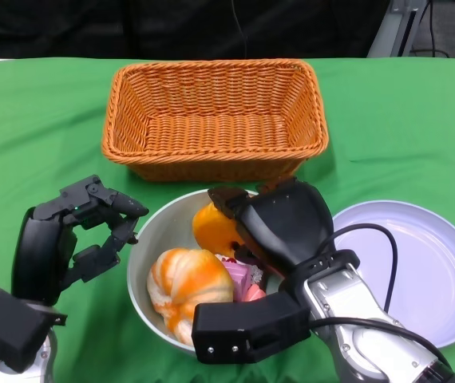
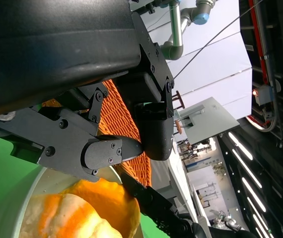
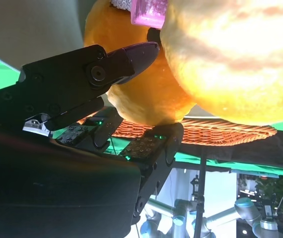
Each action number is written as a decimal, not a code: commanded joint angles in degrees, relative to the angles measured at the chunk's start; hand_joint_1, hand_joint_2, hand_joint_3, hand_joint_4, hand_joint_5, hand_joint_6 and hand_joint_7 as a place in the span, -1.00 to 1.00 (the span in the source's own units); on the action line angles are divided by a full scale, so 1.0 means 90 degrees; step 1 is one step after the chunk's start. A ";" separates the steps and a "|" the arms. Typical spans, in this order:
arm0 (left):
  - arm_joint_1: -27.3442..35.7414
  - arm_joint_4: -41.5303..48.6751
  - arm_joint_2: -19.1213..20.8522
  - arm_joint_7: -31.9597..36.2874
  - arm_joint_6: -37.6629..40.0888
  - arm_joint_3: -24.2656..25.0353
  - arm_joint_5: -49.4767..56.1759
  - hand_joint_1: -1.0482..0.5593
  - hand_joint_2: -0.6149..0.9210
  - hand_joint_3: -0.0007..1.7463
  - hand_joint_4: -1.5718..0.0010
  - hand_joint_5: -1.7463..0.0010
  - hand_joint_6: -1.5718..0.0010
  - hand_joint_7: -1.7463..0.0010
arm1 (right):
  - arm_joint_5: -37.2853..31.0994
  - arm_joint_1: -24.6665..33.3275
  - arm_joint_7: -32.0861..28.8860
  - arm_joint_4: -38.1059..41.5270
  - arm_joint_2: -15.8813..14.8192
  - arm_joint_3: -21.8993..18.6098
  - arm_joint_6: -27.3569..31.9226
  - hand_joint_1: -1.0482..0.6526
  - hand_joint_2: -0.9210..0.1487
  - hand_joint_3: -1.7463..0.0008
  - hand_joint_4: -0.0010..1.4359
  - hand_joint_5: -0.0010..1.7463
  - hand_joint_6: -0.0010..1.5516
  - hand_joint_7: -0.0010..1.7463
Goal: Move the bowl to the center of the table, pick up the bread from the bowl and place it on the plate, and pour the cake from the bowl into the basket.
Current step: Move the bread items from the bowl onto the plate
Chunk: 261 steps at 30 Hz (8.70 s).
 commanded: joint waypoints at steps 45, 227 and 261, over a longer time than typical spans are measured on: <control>0.0145 -0.0038 0.0141 0.0272 -0.0147 -0.0014 0.0224 0.09 0.74 -0.24 -0.04 -0.76 -0.13 -0.26 | 0.0874 -0.0566 -0.3147 0.1970 0.0043 -0.0010 -0.1735 -0.04 -0.77 1.00 0.15 0.19 0.59 -0.98; 0.0140 0.0230 0.0204 0.0371 -0.0110 -0.0077 0.0278 0.08 0.83 -0.36 -0.06 -0.71 -0.14 -0.19 | 0.3918 0.0792 -0.0815 -0.0965 -0.0521 -0.2371 -0.3127 0.17 -0.89 0.99 0.14 0.36 0.61 -0.99; 0.0159 0.0225 0.0269 0.0224 -0.0106 -0.0037 0.0104 0.07 0.77 -0.29 -0.04 -0.70 -0.13 -0.20 | 0.6262 0.2401 0.1808 -0.2963 -0.1060 -0.4725 -0.0544 0.13 -1.00 0.87 -0.09 0.61 0.50 -1.00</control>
